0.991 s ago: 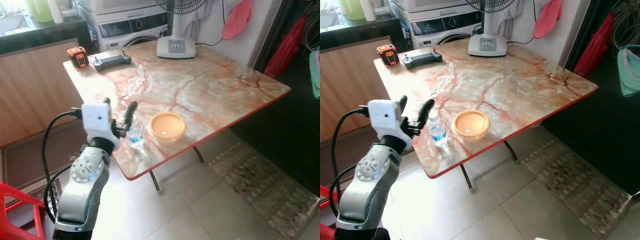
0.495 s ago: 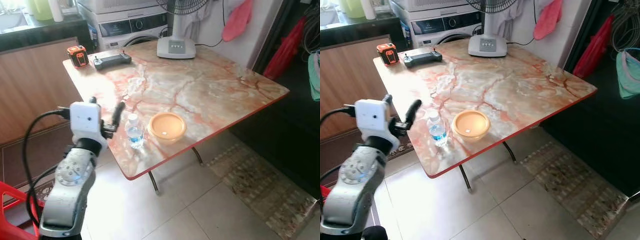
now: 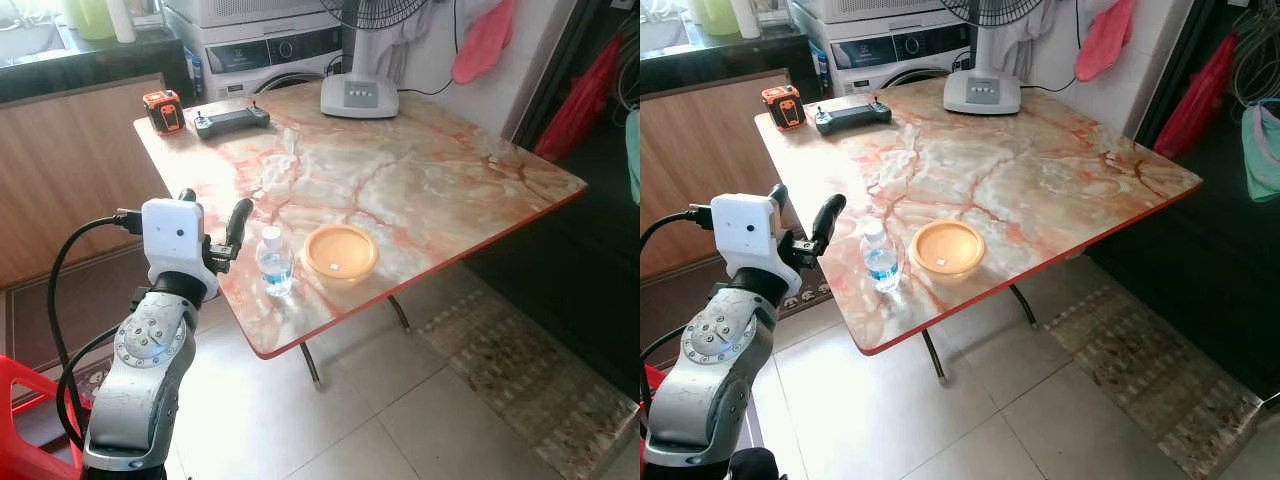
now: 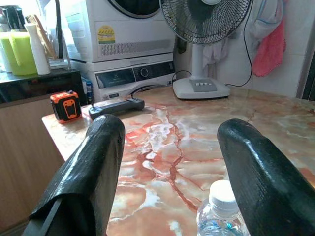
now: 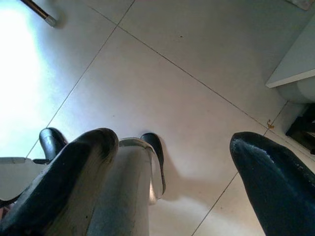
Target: Restocking fridge
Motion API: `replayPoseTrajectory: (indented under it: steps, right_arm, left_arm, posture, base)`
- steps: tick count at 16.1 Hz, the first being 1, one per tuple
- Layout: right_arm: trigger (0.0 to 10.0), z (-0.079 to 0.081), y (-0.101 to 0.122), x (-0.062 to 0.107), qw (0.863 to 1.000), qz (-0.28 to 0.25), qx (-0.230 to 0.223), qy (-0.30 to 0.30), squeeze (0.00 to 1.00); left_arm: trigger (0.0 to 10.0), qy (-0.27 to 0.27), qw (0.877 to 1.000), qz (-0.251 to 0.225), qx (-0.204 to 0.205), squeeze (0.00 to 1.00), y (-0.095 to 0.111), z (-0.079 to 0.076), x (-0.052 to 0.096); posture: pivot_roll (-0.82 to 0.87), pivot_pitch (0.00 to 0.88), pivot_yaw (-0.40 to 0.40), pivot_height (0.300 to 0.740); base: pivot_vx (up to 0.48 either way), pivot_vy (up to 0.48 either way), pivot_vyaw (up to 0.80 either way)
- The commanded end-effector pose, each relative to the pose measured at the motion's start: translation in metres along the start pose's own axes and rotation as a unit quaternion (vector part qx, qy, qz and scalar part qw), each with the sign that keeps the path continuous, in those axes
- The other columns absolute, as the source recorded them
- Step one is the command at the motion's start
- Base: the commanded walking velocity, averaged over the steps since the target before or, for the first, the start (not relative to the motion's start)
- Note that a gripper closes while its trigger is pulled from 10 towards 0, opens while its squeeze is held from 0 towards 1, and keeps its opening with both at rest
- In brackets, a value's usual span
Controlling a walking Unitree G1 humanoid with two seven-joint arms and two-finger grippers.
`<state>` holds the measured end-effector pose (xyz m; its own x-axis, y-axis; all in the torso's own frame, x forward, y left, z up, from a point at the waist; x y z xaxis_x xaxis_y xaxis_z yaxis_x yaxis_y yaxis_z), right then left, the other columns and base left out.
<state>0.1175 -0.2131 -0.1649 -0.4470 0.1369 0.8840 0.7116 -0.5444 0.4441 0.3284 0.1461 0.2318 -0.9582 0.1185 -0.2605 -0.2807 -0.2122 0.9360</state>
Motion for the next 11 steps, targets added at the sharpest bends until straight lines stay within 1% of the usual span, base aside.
replayPoseTrajectory:
  steps: [1,2,6,9,10,11]
  right_arm:
    - [10.0,-0.002,-0.001,0.000,1.000,0.003,0.004,-0.002,0.00]
    - [10.0,-0.002,-0.003,0.001,1.000,0.007,0.017,0.000,0.00]
    - [10.0,-0.004,-0.003,0.001,1.000,0.008,0.023,-0.004,0.00]
    - [10.0,-0.005,-0.003,0.001,0.999,0.009,0.032,-0.002,0.00]
    - [10.0,-0.005,-0.003,0.001,0.998,0.013,0.054,0.001,0.00]
    - [10.0,-0.004,-0.003,0.001,0.998,0.015,0.063,0.003,0.00]
  left_arm:
    - [10.0,-0.001,1.000,-0.013,-0.009,0.00,0.010,0.000,0.000]
    - [10.0,-0.002,1.000,-0.011,-0.009,0.00,0.010,0.000,0.002]
    - [10.0,-0.007,1.000,-0.004,-0.014,0.00,0.007,0.000,0.004]
    - [10.0,-0.016,1.000,0.001,-0.010,0.00,0.006,-0.006,0.006]
    - [10.0,-0.026,1.000,0.002,-0.016,0.00,0.005,-0.010,0.006]
    - [10.0,-0.030,0.999,0.002,-0.016,0.00,0.005,-0.012,0.007]
  posture:
    - [0.16,0.000,-0.022,0.740]
    - [0.16,0.000,-0.016,0.740]
    - [0.16,0.000,-0.016,0.740]
    - [0.16,0.000,-0.019,0.740]
    - [0.16,0.000,-0.021,0.740]
    - [0.16,0.000,-0.023,0.740]
  base:
    - [0.000,0.000,0.00]
    - [0.000,0.000,0.00]
    - [0.000,0.000,0.00]
    - [0.242,0.000,0.00]
    - [0.259,0.000,0.00]
    - [0.262,0.000,0.00]
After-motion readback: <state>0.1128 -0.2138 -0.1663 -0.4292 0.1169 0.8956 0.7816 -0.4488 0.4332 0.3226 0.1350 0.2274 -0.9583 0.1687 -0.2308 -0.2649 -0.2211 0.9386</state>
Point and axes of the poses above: a point about 5 cm out from each wrist's last joint towards the gripper, its own x axis pointing back from the gripper into the wrist, its own y axis along the axis of the wrist's last joint, z = x × y, the point moved 6 cm from there along -x, pointing out of the wrist towards the gripper, and after that the axes turned 9 degrees about -x, right-handed, at the moved point
